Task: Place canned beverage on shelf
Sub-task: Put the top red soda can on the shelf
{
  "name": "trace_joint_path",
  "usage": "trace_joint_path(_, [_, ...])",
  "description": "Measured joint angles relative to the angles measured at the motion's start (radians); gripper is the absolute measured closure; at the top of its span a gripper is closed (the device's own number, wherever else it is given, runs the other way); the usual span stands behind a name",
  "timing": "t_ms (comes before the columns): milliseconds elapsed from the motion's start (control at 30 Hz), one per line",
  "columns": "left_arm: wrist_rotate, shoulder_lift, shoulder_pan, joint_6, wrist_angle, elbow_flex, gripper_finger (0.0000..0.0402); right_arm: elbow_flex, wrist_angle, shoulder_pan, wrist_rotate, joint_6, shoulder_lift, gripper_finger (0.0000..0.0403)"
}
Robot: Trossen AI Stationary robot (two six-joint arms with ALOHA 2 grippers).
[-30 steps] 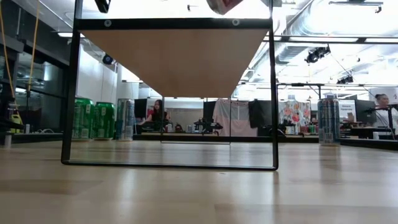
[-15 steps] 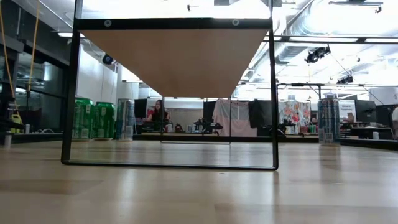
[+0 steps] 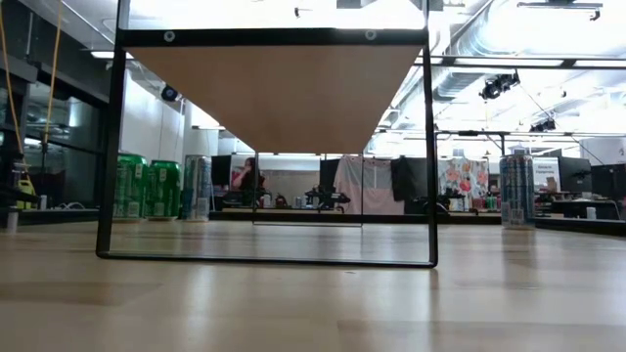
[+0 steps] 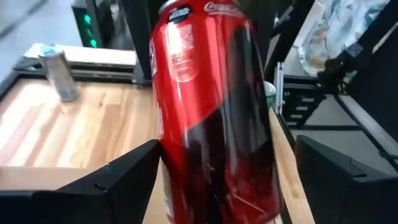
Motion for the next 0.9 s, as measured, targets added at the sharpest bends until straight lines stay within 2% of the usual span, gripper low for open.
trace_joint_path(200, [0.008, 0.095, 0.008, 0.0, 0.003, 0.046, 0.0098, 0.0, 0.018, -0.001, 0.009, -0.052, 0.012, 0.0118])
trace_joint_path(367, [0.01, 0.117, 0.02, 0.0, 0.0, 0.053, 0.01, 0.0, 0.021, -0.002, 0.015, -0.067, 0.016, 0.0118])
trace_joint_path(433, [-0.003, 0.114, 0.023, -0.002, 0.0, 0.053, 0.0113, 0.0, 0.021, -0.002, 0.017, -0.074, 0.017, 0.0118])
trace_joint_path(567, [-0.011, 0.107, 0.041, -0.024, -0.016, 0.054, 0.0162, 0.0, 0.025, -0.004, 0.05, -0.092, 0.019, 0.0117])
trace_joint_path(633, [-0.004, 0.099, 0.051, -0.018, -0.034, 0.054, 0.0162, 0.0, 0.032, -0.003, 0.066, -0.086, 0.019, 0.0098])
trace_joint_path(767, [-0.012, 0.082, 0.059, 0.036, -0.13, 0.052, 0.0162, 0.029, 0.026, -0.002, 0.056, -0.054, 0.013, 0.0025])
trace_joint_path(900, [-0.101, 0.03, 0.061, 0.053, -0.215, 0.051, 0.0162, 0.086, -0.065, -0.002, 0.075, -0.02, 0.014, 0.0023])
